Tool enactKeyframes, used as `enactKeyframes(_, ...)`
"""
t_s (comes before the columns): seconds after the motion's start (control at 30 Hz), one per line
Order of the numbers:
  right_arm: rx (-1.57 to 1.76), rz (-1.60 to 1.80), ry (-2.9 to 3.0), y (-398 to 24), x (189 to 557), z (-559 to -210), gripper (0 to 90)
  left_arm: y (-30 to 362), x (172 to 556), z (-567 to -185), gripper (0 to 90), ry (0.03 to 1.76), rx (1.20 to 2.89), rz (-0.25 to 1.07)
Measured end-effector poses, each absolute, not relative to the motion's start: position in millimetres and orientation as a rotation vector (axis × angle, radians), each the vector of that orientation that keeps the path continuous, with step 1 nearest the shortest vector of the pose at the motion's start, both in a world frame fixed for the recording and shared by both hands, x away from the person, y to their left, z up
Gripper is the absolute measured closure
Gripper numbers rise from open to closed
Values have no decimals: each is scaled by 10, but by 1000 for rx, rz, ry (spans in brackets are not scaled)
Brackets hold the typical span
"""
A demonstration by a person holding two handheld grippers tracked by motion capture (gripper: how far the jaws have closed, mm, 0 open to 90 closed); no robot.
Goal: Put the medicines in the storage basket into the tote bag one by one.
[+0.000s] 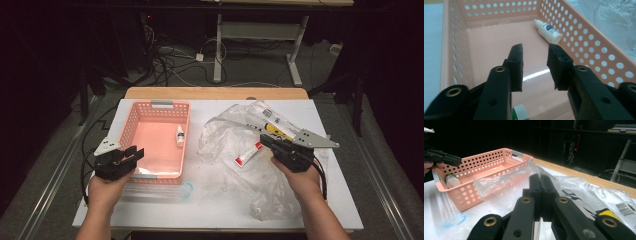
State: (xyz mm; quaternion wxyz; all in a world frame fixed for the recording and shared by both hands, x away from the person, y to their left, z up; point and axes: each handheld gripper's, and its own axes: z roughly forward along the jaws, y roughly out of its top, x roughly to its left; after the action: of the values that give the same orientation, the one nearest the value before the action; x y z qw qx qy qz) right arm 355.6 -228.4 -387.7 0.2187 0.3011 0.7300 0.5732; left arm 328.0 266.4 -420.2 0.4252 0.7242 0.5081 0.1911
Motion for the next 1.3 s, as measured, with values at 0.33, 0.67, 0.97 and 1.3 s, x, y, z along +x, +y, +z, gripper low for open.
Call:
enactKeyframes(0.33, 831, 1586, 2022, -2282, 3550, -3874, 900, 2654, 3289, -4205, 806, 1270, 1827, 497)
enactKeyframes(0.67, 833, 1582, 2023, -2285, 3556, -3882, 900, 2700, 3406, -4160, 880, 1315, 1906, 450)
enactKeyframes(0.97, 834, 1584, 2021, -2289, 3552, -3874, 900, 2764, 3528, -4144, 878, 1385, 2025, 352)
enactKeyframes(1.3, 835, 1586, 2019, -2296, 3549, -3867, 900, 2766, 3607, -4081, 877, 1434, 2148, 278)
